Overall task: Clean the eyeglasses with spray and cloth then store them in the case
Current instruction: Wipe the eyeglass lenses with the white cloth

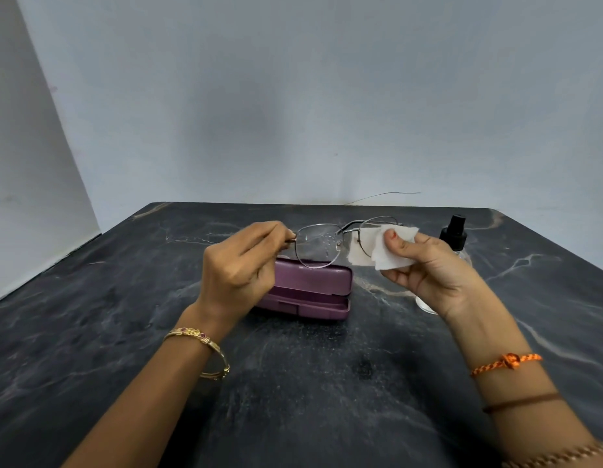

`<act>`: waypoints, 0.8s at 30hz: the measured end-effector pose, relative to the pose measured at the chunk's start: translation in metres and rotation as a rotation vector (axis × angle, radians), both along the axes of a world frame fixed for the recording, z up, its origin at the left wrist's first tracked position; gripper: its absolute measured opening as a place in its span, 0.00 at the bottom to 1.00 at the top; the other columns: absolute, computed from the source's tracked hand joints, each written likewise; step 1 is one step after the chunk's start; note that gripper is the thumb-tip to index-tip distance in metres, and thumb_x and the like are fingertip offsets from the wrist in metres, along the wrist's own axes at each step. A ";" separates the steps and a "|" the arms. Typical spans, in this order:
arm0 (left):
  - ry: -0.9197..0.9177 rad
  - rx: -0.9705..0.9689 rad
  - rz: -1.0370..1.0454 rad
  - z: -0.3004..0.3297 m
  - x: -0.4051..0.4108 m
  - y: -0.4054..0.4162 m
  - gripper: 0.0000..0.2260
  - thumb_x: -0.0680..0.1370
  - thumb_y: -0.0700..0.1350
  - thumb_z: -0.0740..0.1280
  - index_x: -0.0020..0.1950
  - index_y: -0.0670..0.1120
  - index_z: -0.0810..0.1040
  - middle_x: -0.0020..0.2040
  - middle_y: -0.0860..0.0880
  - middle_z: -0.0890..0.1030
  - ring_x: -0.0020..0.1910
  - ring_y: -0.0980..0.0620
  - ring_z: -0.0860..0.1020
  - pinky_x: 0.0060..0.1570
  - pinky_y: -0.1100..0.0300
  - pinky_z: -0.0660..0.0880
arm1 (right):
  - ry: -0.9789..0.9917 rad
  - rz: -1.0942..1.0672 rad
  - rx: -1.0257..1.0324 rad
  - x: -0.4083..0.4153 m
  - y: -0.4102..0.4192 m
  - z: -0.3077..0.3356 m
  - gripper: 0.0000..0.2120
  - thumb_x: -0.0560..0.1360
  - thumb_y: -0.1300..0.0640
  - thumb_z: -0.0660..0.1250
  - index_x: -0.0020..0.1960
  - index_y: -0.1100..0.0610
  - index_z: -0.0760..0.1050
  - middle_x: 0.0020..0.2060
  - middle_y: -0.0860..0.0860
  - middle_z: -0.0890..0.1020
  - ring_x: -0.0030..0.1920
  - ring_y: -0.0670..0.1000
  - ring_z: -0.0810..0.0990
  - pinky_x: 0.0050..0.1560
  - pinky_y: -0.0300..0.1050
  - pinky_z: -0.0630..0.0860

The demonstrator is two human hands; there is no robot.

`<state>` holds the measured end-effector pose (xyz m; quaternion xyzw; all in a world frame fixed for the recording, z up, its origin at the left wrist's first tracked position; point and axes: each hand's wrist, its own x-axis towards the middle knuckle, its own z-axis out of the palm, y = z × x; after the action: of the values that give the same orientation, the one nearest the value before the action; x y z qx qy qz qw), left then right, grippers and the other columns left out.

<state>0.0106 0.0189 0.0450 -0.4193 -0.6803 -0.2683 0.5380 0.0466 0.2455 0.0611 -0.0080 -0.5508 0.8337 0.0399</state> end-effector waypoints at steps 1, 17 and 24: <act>-0.001 -0.009 0.004 0.000 0.000 0.000 0.07 0.69 0.24 0.65 0.41 0.33 0.80 0.37 0.40 0.83 0.40 0.53 0.78 0.37 0.61 0.79 | -0.009 -0.008 -0.059 0.000 0.001 0.000 0.07 0.62 0.62 0.68 0.39 0.58 0.76 0.27 0.49 0.84 0.30 0.45 0.83 0.30 0.38 0.80; -0.031 -0.135 -0.026 -0.006 0.006 0.006 0.07 0.65 0.24 0.69 0.39 0.33 0.81 0.35 0.43 0.83 0.35 0.51 0.81 0.31 0.61 0.79 | 0.103 0.001 -0.348 -0.001 -0.018 -0.002 0.11 0.60 0.63 0.68 0.42 0.59 0.75 0.29 0.50 0.85 0.31 0.46 0.84 0.33 0.39 0.81; -0.007 -0.166 -0.006 -0.004 0.007 0.007 0.06 0.65 0.25 0.70 0.40 0.33 0.81 0.36 0.43 0.83 0.34 0.51 0.81 0.28 0.60 0.79 | 0.047 -0.064 0.003 0.000 -0.006 0.003 0.15 0.56 0.57 0.71 0.42 0.60 0.77 0.28 0.48 0.85 0.31 0.43 0.83 0.33 0.35 0.80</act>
<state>0.0176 0.0257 0.0408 -0.4635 -0.7008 -0.2143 0.4981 0.0469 0.2399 0.0642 -0.0057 -0.5505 0.8310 0.0795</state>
